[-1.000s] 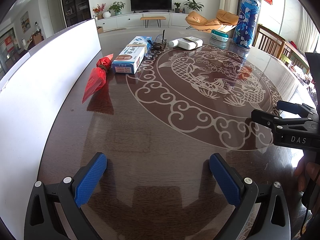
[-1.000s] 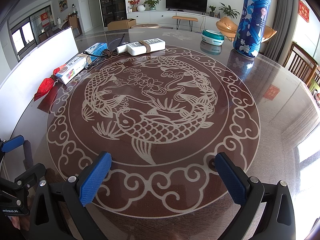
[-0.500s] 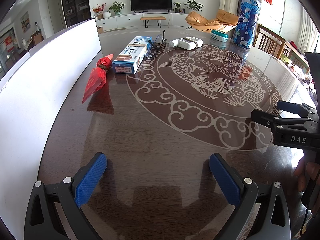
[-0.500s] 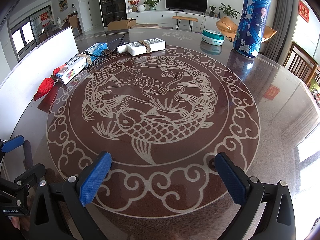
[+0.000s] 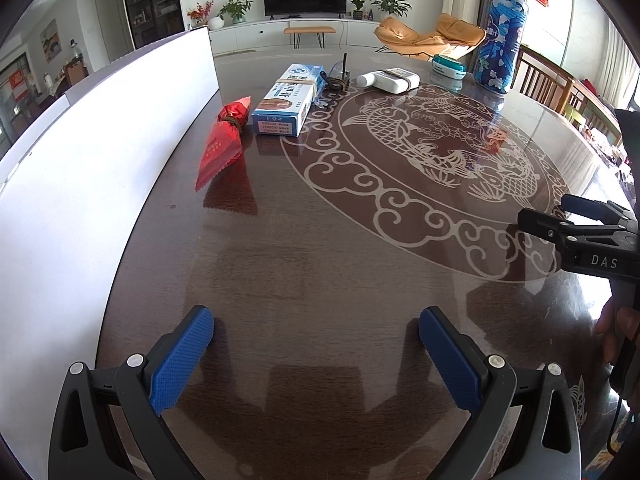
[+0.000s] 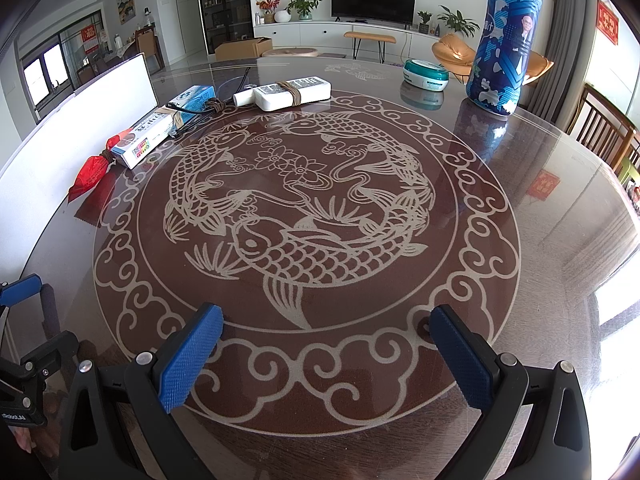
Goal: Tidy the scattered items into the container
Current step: 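Move the left tool toward the red snack bag, then close the left tool on the red snack bag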
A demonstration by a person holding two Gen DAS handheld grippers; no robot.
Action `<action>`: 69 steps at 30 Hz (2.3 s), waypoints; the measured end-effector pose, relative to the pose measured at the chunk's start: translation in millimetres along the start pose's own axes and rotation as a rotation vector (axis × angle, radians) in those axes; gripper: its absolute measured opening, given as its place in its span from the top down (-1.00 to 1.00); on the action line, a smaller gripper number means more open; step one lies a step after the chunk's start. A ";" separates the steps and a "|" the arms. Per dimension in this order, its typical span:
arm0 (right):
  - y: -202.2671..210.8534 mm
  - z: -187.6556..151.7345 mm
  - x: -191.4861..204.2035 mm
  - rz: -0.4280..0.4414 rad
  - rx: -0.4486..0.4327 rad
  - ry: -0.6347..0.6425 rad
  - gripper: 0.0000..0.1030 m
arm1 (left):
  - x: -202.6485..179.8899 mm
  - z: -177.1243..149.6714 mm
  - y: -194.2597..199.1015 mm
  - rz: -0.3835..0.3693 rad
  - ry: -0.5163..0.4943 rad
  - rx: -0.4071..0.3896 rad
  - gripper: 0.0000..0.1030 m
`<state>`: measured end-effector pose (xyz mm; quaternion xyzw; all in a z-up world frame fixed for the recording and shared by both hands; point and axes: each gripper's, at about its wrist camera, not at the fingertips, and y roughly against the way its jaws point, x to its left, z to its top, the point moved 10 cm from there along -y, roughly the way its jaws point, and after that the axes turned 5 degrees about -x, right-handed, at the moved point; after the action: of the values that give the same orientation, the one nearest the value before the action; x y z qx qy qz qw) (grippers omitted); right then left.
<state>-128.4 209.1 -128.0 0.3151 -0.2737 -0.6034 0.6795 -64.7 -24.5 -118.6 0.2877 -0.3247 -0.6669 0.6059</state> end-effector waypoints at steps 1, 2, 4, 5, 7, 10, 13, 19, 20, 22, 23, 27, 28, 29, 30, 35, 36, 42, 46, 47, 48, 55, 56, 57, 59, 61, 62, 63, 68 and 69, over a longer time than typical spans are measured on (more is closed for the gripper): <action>0.0 0.0 0.1 0.000 0.000 0.000 -1.00 | 4.9 2.2 -2.3 0.006 0.007 0.008 -1.00; 0.0 0.0 0.0 0.000 0.000 0.000 -1.00 | 8.7 4.8 -5.1 0.010 0.011 0.017 -1.00; 0.0 -0.1 0.1 0.000 0.000 0.000 -1.00 | 14.8 13.0 -12.4 0.018 0.018 0.030 -1.00; 0.0 -0.1 0.1 0.000 0.000 0.000 -1.00 | 18.0 18.2 -16.7 0.025 0.023 0.035 -1.00; 0.0 -0.1 0.2 0.000 0.000 0.000 -1.00 | 23.8 31.4 -26.9 0.039 0.032 0.038 -1.00; 0.0 -0.1 0.0 0.000 0.000 0.000 -1.00 | 32.3 51.0 -43.8 0.065 0.043 0.038 -1.00; 0.0 -0.1 0.0 0.000 0.000 0.000 -1.00 | 34.7 67.4 -59.2 0.058 0.066 0.043 -1.00; -0.1 -0.1 0.0 0.000 0.001 0.000 -1.00 | 33.2 93.2 -80.9 0.056 0.065 0.043 -1.00; -0.1 -0.1 0.0 0.000 0.001 0.000 -1.00 | 33.2 97.2 -83.7 0.055 0.063 0.043 -1.00; -0.1 -0.1 0.0 0.000 0.001 0.000 -1.00 | 32.4 104.0 -88.9 0.054 0.062 0.046 -1.00; -0.1 -0.2 0.1 0.000 0.001 0.000 -1.00 | 31.9 107.1 -91.3 0.054 0.062 0.046 -1.00; -0.2 -0.2 0.1 0.000 0.001 -0.001 -1.00 | 29.1 116.5 -98.6 0.048 0.054 0.035 -1.00; -0.2 -0.2 0.0 0.000 0.001 -0.001 -1.00 | 28.2 118.4 -100.1 0.047 0.051 0.032 -1.00; -0.2 -0.2 0.0 0.000 0.001 -0.001 -1.00 | 27.7 120.3 -101.6 0.045 0.049 0.030 -1.00; -0.2 -0.2 0.0 0.000 0.001 -0.001 -1.00 | 27.3 122.3 -103.3 0.042 0.046 0.030 -1.00; -0.3 -0.3 -0.2 0.000 0.002 -0.001 -1.00 | 26.4 126.8 -108.9 0.034 0.037 0.045 -1.00; -0.3 -0.3 -0.2 0.000 0.002 -0.001 -1.00 | 26.3 127.1 -108.5 0.033 0.036 0.043 -1.00; -0.3 -0.3 0.0 0.000 0.002 -0.001 -1.00 | 32.5 127.8 -96.1 0.043 0.065 0.003 -0.08; -0.3 -0.3 -0.1 0.000 0.003 -0.002 -1.00 | 37.3 116.6 -85.1 0.044 0.095 -0.008 -0.01; -0.3 -0.3 -0.2 0.000 0.003 -0.002 -1.00 | 37.9 111.6 -81.1 0.041 0.106 -0.011 -0.01; -0.3 -0.3 -0.2 0.000 0.003 -0.002 -1.00 | 38.0 105.7 -76.2 0.039 0.113 -0.014 -0.01; -0.3 -0.3 -0.1 0.000 0.003 -0.002 -1.00 | 30.7 53.1 -34.6 0.036 0.076 -0.034 -0.01; -0.3 -0.3 -0.2 0.000 0.003 -0.002 -1.00 | 30.3 45.8 -28.6 0.036 0.072 -0.036 -0.01; -0.3 -0.3 -0.2 0.000 0.003 -0.002 -1.00 | 29.8 39.1 -23.4 0.036 0.067 -0.038 -0.01; -0.5 0.0 -0.5 -0.001 0.003 -0.006 -1.00 | 25.6 31.0 -16.6 0.036 0.055 -0.045 -0.01; -1.5 3.5 1.6 0.011 -0.001 -0.035 -1.00 | 24.6 24.6 -11.5 0.035 0.054 -0.055 -0.01; -1.8 7.0 8.2 0.045 -0.003 -0.053 -1.00 | 24.6 21.9 -9.7 0.030 0.058 -0.058 -0.01; -2.2 11.5 19.0 0.099 -0.001 -0.072 -1.00 | 24.4 18.6 -7.0 0.024 0.064 -0.060 -0.01; -10.8 38.7 97.3 0.420 0.076 -0.176 -1.00 | 27.6 4.1 8.4 -0.018 0.078 -0.094 -0.01; -12.8 43.1 113.6 0.452 0.091 -0.184 -1.00 | 28.2 1.3 11.2 -0.020 0.075 -0.106 -0.01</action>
<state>-155.2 91.2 -110.6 0.2199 -0.4250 -0.4493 0.7544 -61.6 -53.1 -108.8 0.2833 -0.2629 -0.6781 0.6252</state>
